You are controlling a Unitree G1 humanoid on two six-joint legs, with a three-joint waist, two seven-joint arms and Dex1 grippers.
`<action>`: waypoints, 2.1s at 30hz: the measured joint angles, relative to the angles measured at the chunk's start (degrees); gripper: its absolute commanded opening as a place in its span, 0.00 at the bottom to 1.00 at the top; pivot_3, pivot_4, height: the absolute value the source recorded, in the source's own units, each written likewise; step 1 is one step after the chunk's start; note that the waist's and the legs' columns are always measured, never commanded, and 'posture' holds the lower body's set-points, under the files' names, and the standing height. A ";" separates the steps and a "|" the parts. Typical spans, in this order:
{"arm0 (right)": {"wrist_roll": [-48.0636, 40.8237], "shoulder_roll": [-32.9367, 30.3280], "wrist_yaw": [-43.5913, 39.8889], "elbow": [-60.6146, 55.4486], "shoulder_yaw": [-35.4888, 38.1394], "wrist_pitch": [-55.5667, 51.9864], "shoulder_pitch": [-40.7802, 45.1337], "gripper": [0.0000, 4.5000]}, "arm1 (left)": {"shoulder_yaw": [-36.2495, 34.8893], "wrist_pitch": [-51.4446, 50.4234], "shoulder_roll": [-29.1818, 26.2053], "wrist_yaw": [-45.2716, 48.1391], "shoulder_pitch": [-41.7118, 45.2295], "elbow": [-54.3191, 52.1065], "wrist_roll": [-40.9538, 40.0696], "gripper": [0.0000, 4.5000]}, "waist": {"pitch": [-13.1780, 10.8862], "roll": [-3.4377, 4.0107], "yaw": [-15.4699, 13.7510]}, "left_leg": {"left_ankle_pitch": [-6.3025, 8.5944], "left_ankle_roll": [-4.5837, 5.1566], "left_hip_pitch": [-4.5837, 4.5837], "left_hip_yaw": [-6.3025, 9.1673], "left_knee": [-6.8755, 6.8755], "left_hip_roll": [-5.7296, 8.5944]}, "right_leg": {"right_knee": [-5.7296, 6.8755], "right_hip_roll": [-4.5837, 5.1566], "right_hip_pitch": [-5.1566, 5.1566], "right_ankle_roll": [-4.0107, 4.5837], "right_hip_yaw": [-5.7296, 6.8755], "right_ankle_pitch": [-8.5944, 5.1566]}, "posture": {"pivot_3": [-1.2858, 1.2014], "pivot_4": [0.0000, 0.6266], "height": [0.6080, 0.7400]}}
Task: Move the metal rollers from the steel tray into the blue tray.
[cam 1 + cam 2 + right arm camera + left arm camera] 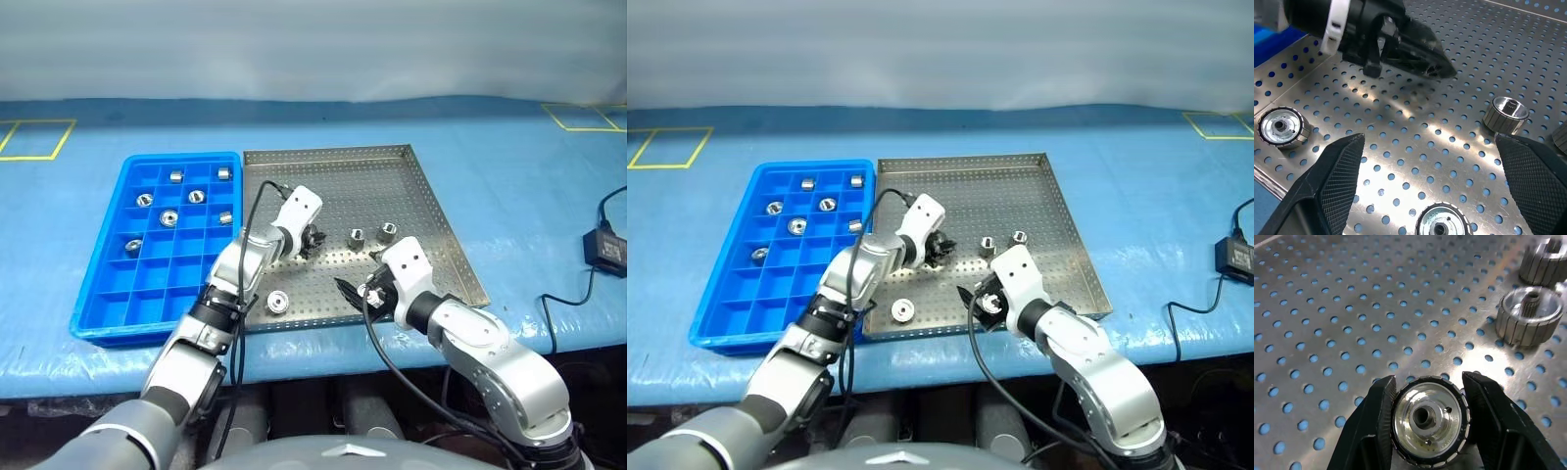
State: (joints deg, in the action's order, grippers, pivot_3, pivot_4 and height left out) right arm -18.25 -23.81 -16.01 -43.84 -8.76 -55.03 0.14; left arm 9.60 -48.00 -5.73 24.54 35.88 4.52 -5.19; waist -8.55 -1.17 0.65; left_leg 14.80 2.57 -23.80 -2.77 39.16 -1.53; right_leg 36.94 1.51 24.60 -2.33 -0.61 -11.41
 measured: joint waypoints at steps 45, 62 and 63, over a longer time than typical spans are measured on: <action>0.65 3.72 -10.34 10.41 -15.42 6.94 16.33 1.00 | -17.94 -17.47 -5.32 -21.71 -29.56 -42.94 4.60 0.99 | -0.01 -0.04 -4.98 | -0.03 -0.06 0.07 0.14 -0.03 0.00 | -0.02 0.18 -0.12 0.37 0.31 -0.12 | 0.56 0.24 1.00; 2.18 -4.88 -5.20 2.55 -6.37 -0.62 4.75 1.00 | 1.63 -7.38 -35.17 20.68 -8.00 -25.42 -11.35 0.99 | -0.05 0.00 -0.76 | -0.01 -0.04 0.07 0.00 -0.11 -0.04 | -0.02 0.07 -0.01 0.27 0.22 -0.31 | 0.50 0.24 1.00; 2.23 -4.88 -4.97 2.43 -6.39 -0.74 4.56 1.00 | 3.92 -6.05 -36.07 23.68 -6.31 -24.04 -11.38 0.99 | -0.05 -0.01 -0.62 | -0.01 -0.04 0.06 0.00 -0.10 -0.04 | -0.02 0.07 -0.01 0.26 0.22 -0.31 | 0.50 0.24 1.00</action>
State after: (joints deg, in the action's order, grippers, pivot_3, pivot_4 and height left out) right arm -16.02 -28.69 -20.98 -41.41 -15.15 -55.77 4.70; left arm 13.52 -54.05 -41.80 48.22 29.57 -19.52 -16.57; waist -8.61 -1.17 0.03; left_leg 14.79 2.53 -23.74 -2.78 39.06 -1.57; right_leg 36.91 1.59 24.59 -2.07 -0.39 -11.72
